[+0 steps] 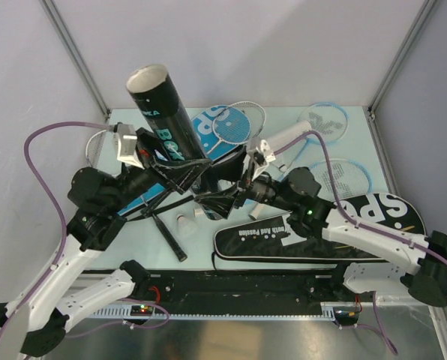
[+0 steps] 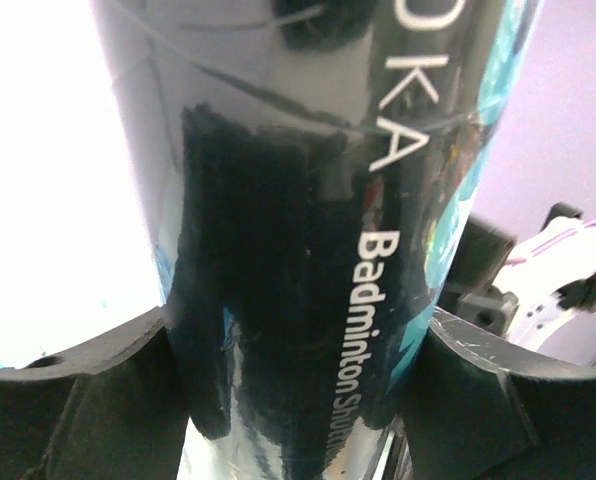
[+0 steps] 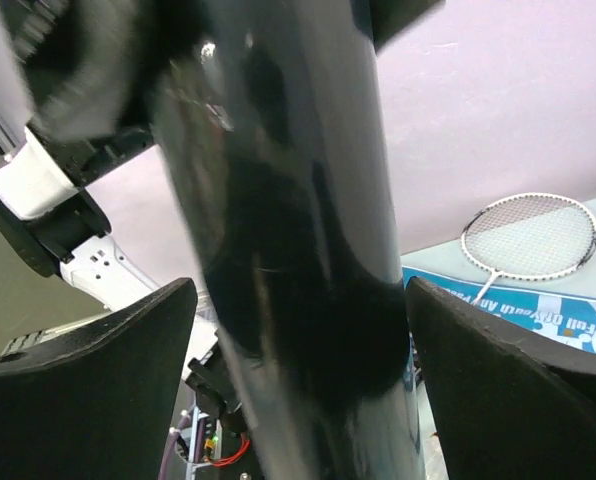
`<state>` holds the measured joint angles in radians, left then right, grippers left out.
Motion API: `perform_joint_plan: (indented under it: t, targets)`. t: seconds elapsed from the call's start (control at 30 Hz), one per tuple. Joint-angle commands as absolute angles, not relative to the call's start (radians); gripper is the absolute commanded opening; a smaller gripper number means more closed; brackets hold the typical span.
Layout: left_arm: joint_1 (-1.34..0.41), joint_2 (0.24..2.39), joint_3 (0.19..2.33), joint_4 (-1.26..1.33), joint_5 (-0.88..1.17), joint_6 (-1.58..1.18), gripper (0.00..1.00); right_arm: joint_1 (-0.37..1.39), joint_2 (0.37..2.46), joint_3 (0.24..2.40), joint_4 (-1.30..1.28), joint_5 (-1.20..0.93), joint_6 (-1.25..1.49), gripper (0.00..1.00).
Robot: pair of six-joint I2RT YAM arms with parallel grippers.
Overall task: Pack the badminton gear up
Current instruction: Place the shuttle tube at the center of the board.
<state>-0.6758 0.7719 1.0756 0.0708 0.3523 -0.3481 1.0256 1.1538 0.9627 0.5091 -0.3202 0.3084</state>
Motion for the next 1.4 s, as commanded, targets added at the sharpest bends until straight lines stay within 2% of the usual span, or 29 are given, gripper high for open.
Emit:
perform_joint_plan:
  t: [0.0,0.1,0.23,0.4,0.47,0.53,0.6,0.9,1.1,1.37]
  targets:
    - [-0.684,0.766,1.070,0.257,0.376,-0.485,0.76,1.045,1.228,0.986,0.675,-0.304,0.298,0.88]
    - [-0.686,0.760,1.053,0.275,0.374,-0.507,0.82,1.045,1.250,0.990,0.681,-0.313,0.304,0.84]
    - [-0.685,0.731,1.030,0.285,0.360,-0.496,0.85,1.047,1.262,0.992,0.670,-0.318,0.305,0.83]
    - [-0.685,0.704,0.998,0.285,0.342,-0.473,0.87,1.045,1.263,0.991,0.647,-0.318,0.317,0.53]
    - [-0.685,0.695,0.984,0.286,0.342,-0.458,0.90,1.042,1.259,0.991,0.630,-0.306,0.332,0.49]
    - [-0.684,0.680,0.969,0.280,0.345,-0.434,0.97,1.032,1.253,0.989,0.617,-0.294,0.355,0.49]
    - [-0.684,0.657,0.957,0.256,0.337,-0.408,0.99,1.007,1.246,0.983,0.611,-0.280,0.389,0.49]
    - [-0.686,0.595,0.956,-0.038,0.149,-0.200,1.00,0.773,1.168,0.897,0.632,-0.317,0.544,0.48]
    - [-0.685,0.620,0.956,-0.130,0.147,-0.139,1.00,0.594,1.090,0.845,0.548,-0.305,0.570,0.46]
    - [-0.684,0.684,0.976,-0.316,0.098,-0.041,1.00,0.273,1.017,0.828,0.132,-0.081,0.609,0.45]
